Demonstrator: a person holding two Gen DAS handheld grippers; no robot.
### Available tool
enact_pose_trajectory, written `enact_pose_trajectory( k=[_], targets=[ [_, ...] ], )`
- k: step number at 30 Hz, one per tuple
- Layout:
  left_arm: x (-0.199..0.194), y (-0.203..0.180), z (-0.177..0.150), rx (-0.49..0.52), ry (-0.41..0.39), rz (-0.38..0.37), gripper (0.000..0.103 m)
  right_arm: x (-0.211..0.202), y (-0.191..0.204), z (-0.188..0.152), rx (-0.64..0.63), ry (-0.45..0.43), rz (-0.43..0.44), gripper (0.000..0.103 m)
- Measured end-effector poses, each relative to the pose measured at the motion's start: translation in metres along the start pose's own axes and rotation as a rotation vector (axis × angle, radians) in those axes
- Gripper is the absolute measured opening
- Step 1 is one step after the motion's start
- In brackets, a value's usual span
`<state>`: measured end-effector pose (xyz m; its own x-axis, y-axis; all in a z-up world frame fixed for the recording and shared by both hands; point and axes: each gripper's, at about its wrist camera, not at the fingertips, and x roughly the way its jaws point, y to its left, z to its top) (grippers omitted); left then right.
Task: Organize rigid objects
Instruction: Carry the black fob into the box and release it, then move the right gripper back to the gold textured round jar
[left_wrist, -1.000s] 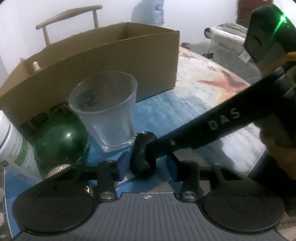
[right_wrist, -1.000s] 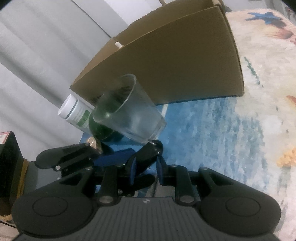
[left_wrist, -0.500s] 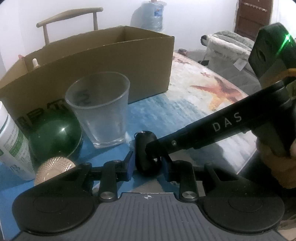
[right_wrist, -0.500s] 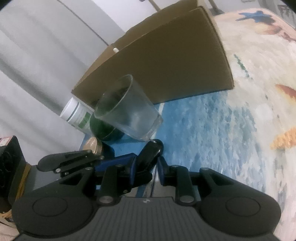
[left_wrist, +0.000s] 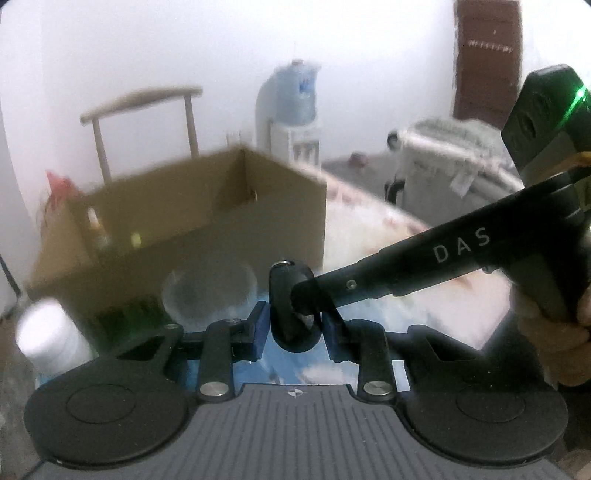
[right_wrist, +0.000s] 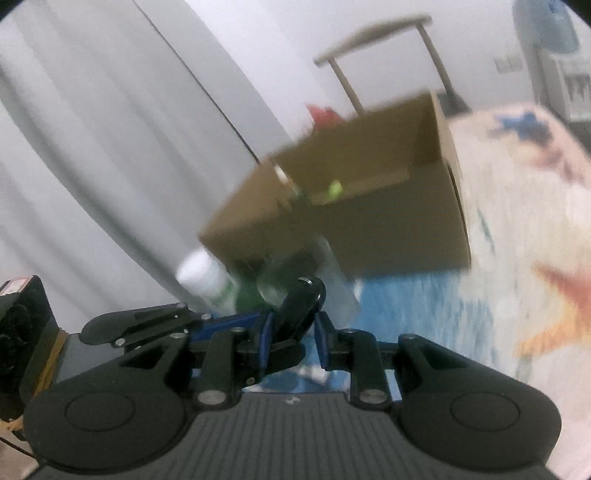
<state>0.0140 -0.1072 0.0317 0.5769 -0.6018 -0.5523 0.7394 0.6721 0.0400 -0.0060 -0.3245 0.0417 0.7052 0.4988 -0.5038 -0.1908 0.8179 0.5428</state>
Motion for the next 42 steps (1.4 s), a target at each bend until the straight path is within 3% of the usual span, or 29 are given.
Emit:
enact_pose_trajectory(
  k=[4,9,14,19,23,28,35,42],
  targets=[
    [-0.008,0.01,0.029,0.009,-0.062,0.023,0.03,-0.008,0.014,0.031,-0.038,-0.054,0.02,0.027],
    [0.005,0.041,0.07,0.002,-0.062,0.047,0.03,0.01,0.028,0.081,-0.103,-0.067,0.025,0.027],
    [0.052,0.089,0.105,-0.054,0.064,0.044,0.03,0.063,0.011,0.138,-0.061,0.033,0.023,0.027],
    [0.125,0.133,0.122,-0.141,0.259,0.047,0.03,0.133,-0.022,0.182,0.025,0.182,-0.004,0.027],
    [0.173,0.157,0.12,-0.196,0.375,0.063,0.029,0.18,-0.051,0.193,0.108,0.291,-0.016,0.027],
    [0.203,0.164,0.12,-0.203,0.42,0.084,0.029,0.213,-0.07,0.195,0.136,0.343,-0.075,0.027],
    [0.178,0.152,0.13,-0.174,0.367,0.095,0.03,0.198,-0.061,0.194,0.111,0.304,-0.074,0.027],
    [0.066,0.13,0.129,-0.113,0.162,0.108,0.037,0.101,-0.026,0.182,0.022,0.117,0.013,0.027]
  ],
)
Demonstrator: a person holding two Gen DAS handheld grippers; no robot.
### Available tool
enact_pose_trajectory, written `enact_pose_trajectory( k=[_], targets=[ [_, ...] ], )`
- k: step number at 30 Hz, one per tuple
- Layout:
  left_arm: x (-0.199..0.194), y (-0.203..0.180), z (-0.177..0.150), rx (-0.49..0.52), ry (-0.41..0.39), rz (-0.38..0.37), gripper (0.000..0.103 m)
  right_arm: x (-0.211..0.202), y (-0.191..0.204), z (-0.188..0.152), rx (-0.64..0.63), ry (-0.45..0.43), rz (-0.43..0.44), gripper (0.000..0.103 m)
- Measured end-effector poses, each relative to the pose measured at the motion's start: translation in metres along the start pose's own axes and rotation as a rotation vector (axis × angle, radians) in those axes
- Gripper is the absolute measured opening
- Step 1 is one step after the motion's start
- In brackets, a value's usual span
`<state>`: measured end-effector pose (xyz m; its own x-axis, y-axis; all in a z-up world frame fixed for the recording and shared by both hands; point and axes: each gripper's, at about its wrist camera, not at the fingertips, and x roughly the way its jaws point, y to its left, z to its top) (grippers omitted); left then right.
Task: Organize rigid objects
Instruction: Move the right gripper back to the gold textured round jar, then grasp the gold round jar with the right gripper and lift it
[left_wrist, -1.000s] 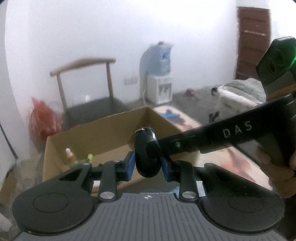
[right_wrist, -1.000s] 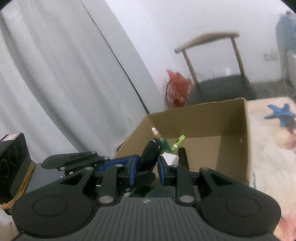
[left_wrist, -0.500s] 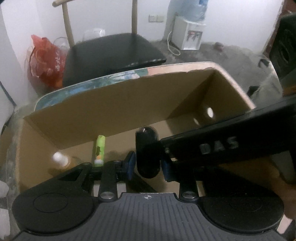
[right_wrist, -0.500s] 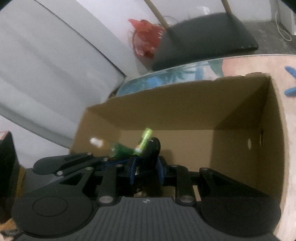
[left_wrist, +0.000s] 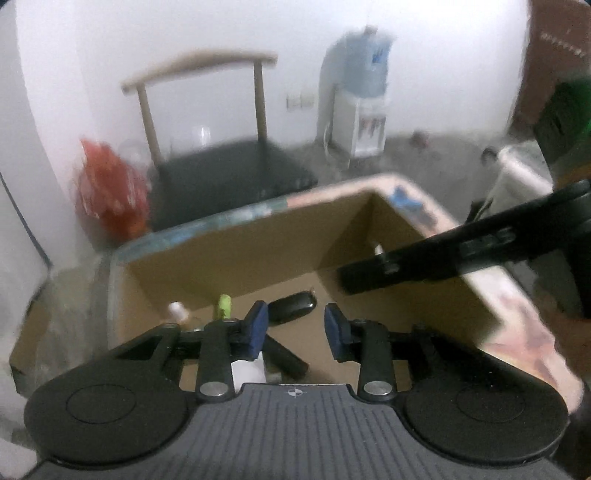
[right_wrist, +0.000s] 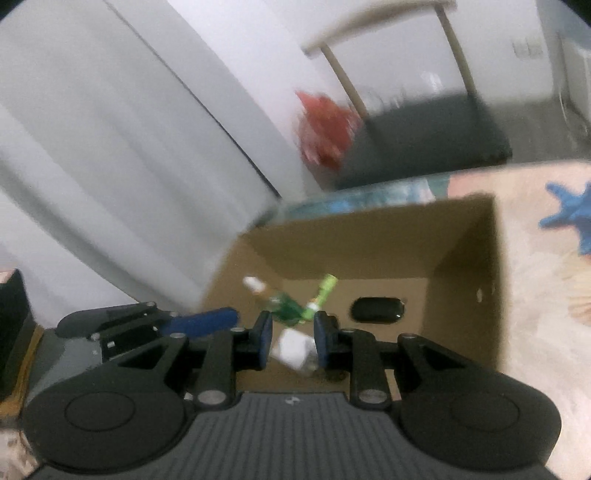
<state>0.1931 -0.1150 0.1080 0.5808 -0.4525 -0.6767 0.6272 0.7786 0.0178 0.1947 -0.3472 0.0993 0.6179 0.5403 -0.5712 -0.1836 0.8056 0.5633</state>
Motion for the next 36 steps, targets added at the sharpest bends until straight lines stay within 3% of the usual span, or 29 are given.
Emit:
enact_pose_trajectory(
  k=[5,8,10,13,16,20,25,27,29,36],
  targets=[
    [-0.077,-0.005,-0.053,-0.003,-0.166,-0.028,0.054,-0.074,0.027,-0.056,-0.097,-0.133,0.032,0.027],
    [-0.099,-0.014,-0.094,0.02,-0.214,-0.007,0.062,-0.092,0.043,-0.093,-0.145,-0.168,0.05,0.027],
    [-0.103,-0.02,-0.121,0.035,-0.226,0.007,0.072,-0.091,0.051,-0.12,-0.173,-0.175,0.059,0.028],
    [-0.1,-0.026,-0.154,0.058,-0.207,0.004,0.079,-0.072,0.062,-0.151,-0.215,-0.152,0.041,0.028],
    [-0.09,-0.027,-0.175,0.041,-0.155,-0.047,0.082,-0.045,0.065,-0.17,-0.228,-0.114,0.024,0.028],
    [-0.069,-0.025,-0.193,0.032,-0.094,-0.069,0.082,-0.007,0.059,-0.174,-0.155,-0.021,0.044,0.028],
    [-0.048,-0.025,-0.206,0.056,-0.066,-0.04,0.082,0.018,0.062,-0.186,-0.123,0.057,0.037,0.029],
    [-0.039,-0.024,-0.207,0.065,-0.055,-0.024,0.082,0.027,0.061,-0.186,-0.113,0.074,0.024,0.037],
    [-0.036,-0.024,-0.21,0.07,-0.052,-0.02,0.082,0.031,0.062,-0.187,-0.112,0.077,0.012,0.055],
    [-0.027,-0.024,-0.22,0.069,-0.045,-0.029,0.08,0.043,0.066,-0.193,-0.127,0.109,-0.002,0.054]
  ],
)
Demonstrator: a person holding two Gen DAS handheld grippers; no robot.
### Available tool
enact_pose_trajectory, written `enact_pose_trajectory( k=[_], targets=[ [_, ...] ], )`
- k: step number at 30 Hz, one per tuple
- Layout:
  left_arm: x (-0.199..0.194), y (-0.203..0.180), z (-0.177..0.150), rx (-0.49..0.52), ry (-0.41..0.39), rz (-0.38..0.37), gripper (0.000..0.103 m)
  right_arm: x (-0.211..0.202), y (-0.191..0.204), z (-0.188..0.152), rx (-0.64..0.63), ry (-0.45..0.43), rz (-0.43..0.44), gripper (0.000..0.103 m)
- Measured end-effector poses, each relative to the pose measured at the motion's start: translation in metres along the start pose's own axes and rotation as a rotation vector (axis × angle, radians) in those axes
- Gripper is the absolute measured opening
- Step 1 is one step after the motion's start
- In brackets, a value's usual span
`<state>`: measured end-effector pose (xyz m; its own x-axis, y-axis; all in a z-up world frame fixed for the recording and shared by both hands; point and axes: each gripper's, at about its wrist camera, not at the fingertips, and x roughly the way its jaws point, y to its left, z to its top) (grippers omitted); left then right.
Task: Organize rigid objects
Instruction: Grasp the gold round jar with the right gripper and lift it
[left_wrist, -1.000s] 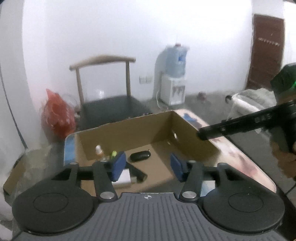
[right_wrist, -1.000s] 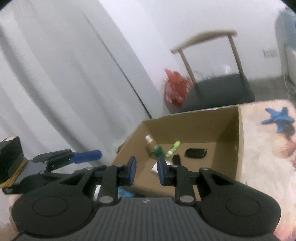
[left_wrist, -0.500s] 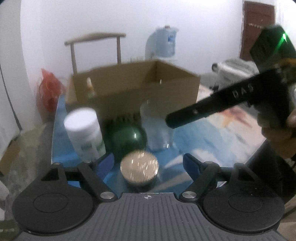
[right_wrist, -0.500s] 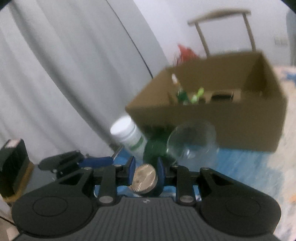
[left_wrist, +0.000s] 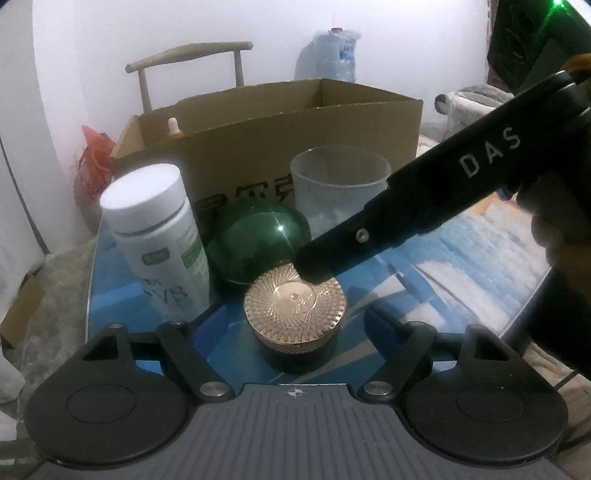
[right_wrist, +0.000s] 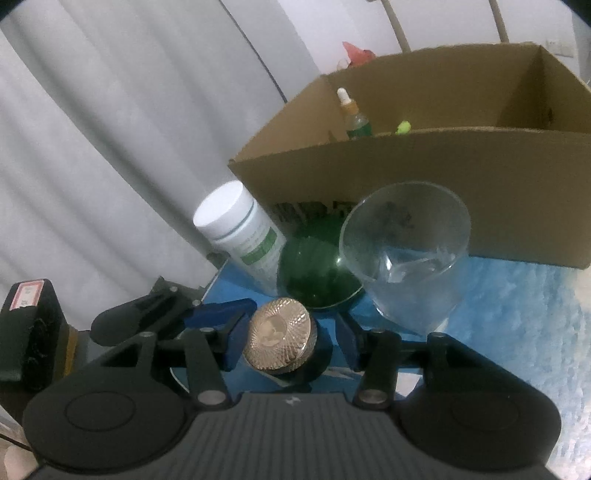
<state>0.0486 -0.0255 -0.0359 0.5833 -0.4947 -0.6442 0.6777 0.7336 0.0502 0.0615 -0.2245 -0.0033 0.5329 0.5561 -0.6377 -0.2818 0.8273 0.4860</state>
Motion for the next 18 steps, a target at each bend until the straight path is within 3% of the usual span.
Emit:
enact_pose_trajectory(
  k=[8,12,18],
  targets=[
    [0.006,-0.001,-0.005,-0.016,0.016,-0.015,0.069,0.017,-0.002,-0.005,0.023,0.036,0.002,0.051],
    [0.006,0.003,-0.005,-0.033,0.015,-0.014,0.057,0.021,-0.001,-0.006,0.02,0.049,0.008,0.049],
    [0.004,0.004,-0.007,-0.043,0.01,-0.002,0.055,0.022,0.003,-0.008,0.005,0.043,0.009,0.047]
  ],
)
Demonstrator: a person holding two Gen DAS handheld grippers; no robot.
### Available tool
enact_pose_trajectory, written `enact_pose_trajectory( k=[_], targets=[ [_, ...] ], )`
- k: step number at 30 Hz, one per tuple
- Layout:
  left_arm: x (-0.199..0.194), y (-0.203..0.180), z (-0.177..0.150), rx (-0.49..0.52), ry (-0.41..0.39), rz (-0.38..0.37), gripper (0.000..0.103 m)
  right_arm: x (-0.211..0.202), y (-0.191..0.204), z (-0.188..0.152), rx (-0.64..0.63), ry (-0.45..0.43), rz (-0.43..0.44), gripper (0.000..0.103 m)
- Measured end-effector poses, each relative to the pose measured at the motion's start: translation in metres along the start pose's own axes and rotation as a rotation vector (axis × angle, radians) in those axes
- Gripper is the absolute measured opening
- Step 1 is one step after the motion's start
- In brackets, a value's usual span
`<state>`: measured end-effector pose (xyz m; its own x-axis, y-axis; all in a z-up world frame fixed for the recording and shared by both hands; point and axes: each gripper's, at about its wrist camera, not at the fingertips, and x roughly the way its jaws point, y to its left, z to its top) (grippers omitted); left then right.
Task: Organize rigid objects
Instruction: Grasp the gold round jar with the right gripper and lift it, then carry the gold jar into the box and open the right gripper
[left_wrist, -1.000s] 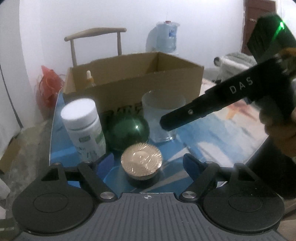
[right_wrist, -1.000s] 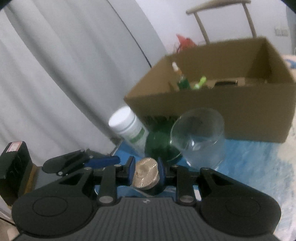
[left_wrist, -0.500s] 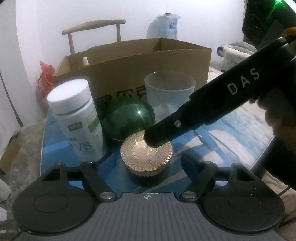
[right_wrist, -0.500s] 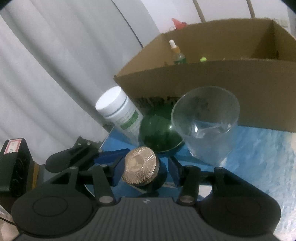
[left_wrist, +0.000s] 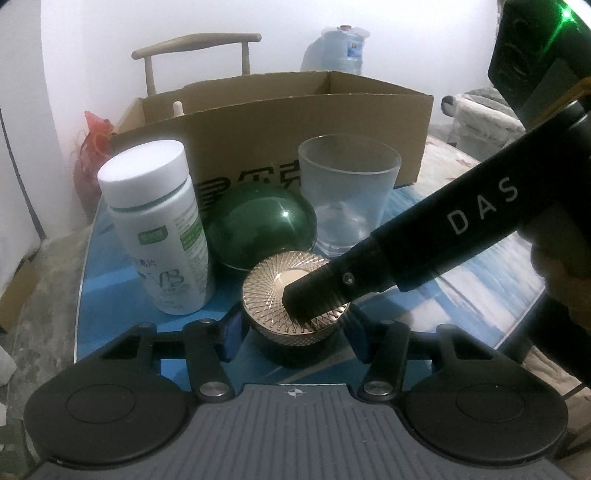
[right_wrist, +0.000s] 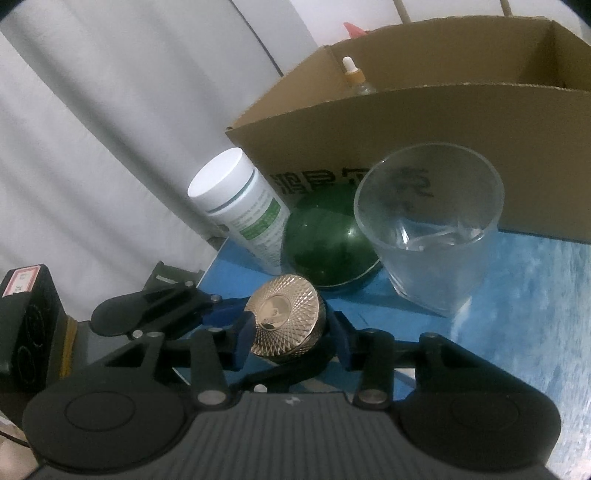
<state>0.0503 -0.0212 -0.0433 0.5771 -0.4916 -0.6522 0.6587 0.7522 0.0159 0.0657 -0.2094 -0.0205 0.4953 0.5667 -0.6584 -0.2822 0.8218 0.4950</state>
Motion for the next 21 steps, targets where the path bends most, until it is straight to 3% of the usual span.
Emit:
enact_pose_trajectory(
  k=[11,21],
  targets=[
    [-0.037,-0.006,0.004,0.013,-0.049,0.052,0.055,-0.023,0.027,-0.001,-0.076,-0.043,0.027,0.047],
    [-0.099,-0.005,0.074,0.078,-0.22,0.141,0.055,-0.09,0.085,0.037,-0.308,-0.263,0.032,0.047]
  ],
)
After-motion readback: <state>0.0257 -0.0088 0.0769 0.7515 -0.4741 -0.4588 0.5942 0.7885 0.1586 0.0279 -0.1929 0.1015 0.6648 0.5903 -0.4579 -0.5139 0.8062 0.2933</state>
